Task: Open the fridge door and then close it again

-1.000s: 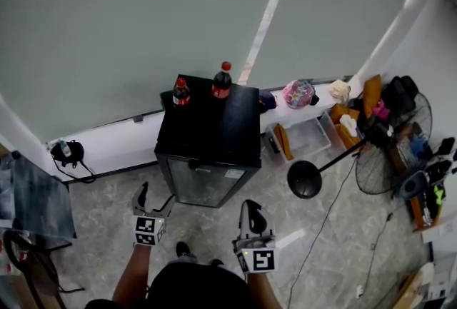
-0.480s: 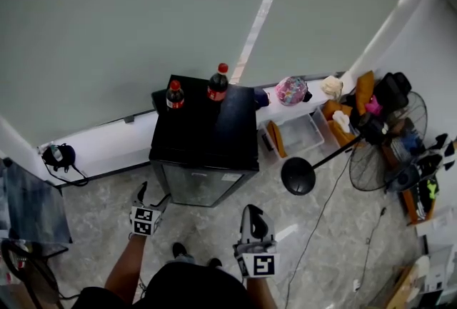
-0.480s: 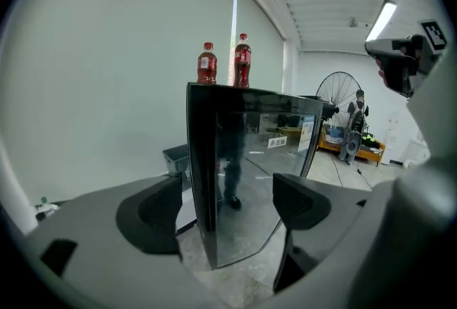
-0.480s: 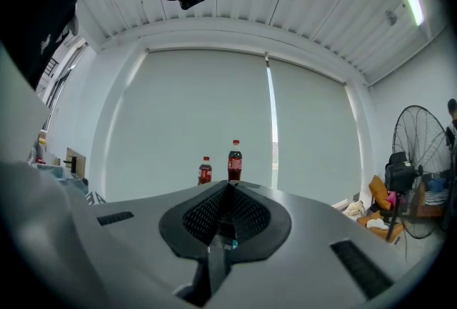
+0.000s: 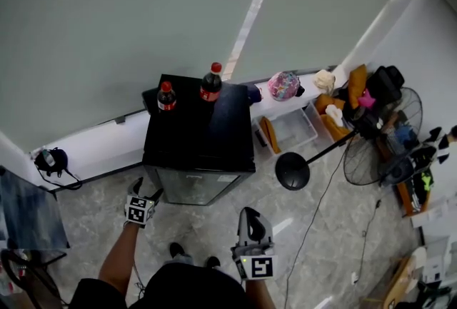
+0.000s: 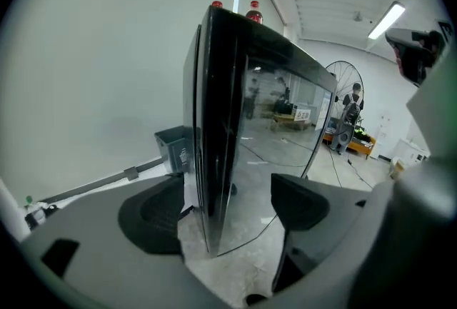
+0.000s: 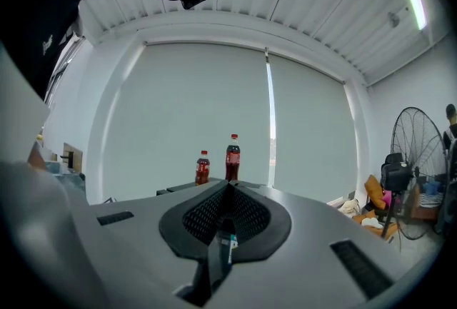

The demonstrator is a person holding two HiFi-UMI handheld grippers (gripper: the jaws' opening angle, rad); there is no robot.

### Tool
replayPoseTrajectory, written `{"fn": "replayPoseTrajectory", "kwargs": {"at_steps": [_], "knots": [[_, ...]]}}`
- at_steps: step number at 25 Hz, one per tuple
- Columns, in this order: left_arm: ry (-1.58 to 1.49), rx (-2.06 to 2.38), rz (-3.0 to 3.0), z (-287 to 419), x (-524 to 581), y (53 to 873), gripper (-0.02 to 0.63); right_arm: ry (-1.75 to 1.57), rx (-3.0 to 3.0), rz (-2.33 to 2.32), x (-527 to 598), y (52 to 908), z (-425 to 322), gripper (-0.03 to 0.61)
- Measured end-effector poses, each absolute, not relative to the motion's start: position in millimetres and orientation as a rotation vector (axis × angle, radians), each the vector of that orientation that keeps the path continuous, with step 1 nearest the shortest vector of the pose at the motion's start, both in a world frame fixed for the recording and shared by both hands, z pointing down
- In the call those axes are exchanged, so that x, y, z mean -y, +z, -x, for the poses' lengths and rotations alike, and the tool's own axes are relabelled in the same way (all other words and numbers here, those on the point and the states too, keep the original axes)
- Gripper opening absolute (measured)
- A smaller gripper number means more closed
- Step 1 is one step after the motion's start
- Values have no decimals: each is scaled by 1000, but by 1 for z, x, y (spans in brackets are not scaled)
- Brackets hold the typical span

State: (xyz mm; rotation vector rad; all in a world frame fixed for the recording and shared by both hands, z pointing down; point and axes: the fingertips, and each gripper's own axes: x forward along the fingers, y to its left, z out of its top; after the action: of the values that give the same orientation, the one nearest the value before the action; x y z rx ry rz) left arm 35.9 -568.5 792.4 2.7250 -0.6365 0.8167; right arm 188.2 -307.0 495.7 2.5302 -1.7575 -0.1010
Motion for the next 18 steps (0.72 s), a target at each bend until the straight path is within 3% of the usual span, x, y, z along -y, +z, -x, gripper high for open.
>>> {"fn": "replayPoseTrajectory", "kwargs": {"at_steps": [12,16,18], "knots": [[993,433,-2740,-55,583,813,263,-89,1720,-2544,303,499,-194,9],[1025,455,-2725,-53,594,814,150,-94,1719,-2547,302,497,-193,9],[1024,455,-2718,-51,595,814,149,-95,1719,-2548,300,497,-193,9]]}}
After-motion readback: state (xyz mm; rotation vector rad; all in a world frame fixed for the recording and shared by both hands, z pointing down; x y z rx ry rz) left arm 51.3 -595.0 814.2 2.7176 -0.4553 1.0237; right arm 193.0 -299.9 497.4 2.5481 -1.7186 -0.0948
